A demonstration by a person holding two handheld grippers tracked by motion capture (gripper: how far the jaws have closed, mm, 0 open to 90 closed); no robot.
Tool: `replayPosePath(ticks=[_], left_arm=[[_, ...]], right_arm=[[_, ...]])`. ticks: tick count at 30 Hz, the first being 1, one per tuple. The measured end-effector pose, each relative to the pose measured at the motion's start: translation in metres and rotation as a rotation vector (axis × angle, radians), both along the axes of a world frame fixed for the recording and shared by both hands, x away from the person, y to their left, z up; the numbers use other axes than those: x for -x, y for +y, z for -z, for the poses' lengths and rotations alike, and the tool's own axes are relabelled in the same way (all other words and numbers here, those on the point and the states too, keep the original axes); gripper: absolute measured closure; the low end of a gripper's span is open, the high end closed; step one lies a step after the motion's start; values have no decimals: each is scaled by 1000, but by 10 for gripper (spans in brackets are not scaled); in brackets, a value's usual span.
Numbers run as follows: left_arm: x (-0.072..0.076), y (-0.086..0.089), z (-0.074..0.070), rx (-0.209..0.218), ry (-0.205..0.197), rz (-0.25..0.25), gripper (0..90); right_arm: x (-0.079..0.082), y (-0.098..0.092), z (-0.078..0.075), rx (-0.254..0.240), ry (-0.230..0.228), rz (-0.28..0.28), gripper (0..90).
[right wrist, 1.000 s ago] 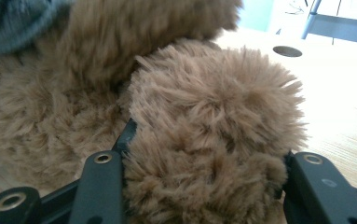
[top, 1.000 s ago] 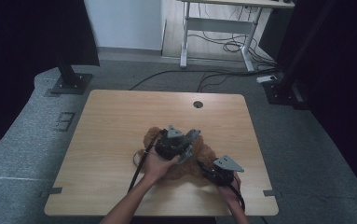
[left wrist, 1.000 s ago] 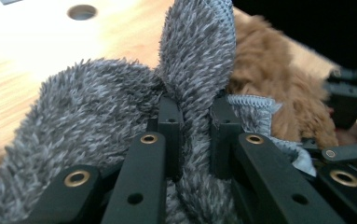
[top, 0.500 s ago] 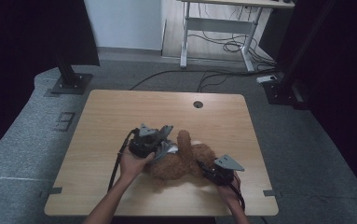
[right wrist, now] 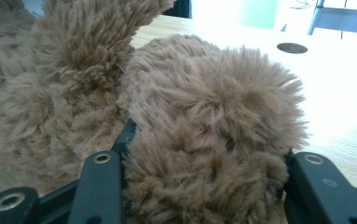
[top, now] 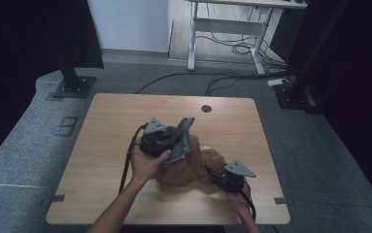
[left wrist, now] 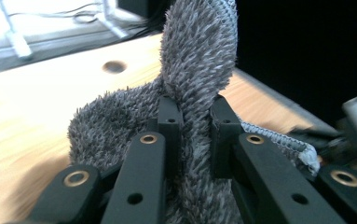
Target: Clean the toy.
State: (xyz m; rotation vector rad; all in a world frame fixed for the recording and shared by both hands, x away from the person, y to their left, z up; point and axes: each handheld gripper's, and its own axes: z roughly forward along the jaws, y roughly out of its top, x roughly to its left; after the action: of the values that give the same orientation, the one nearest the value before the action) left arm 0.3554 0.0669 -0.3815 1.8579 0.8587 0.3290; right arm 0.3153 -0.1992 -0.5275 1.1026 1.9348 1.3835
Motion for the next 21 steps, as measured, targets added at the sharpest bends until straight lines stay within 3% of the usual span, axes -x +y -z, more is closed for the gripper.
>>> replayPosePath(ticks=[3,4,5,6,10,11,12,13,15,17,18,21], left_arm=[[2,-34,-4,-16,-10,56,779],[2,-34,-4,-16,-10,56,779],[1,-59,1,-44,4,89,778],[1,-59,1,-44,4,89,778],[-9,-99,30,-106,83,115,777],[-12,-110,44,-148,104,120,777],[-12,-110,44,-148,104,120,777],[-14,-116,60,-215,111,116,777],[-15,-116,65,-214,99,110,776],[-14,-106,67,-179,107,107,776],[-13,-95,67,-193,85,82,776],[-15,-72,67,-191,88,42,778]], right_arm=[[0,0,0,2,-1,-1,490],[0,0,0,3,-2,-1,490],[0,0,0,3,-2,-1,490],[0,0,0,3,-2,-1,490],[0,1,1,-2,-7,9,490],[0,2,0,2,-5,9,490],[0,2,0,0,-6,9,490],[0,1,1,1,-9,6,490],[0,1,1,13,-2,4,490],[0,1,1,18,-7,2,490],[0,1,0,25,-6,4,490],[0,1,0,14,-3,7,489]])
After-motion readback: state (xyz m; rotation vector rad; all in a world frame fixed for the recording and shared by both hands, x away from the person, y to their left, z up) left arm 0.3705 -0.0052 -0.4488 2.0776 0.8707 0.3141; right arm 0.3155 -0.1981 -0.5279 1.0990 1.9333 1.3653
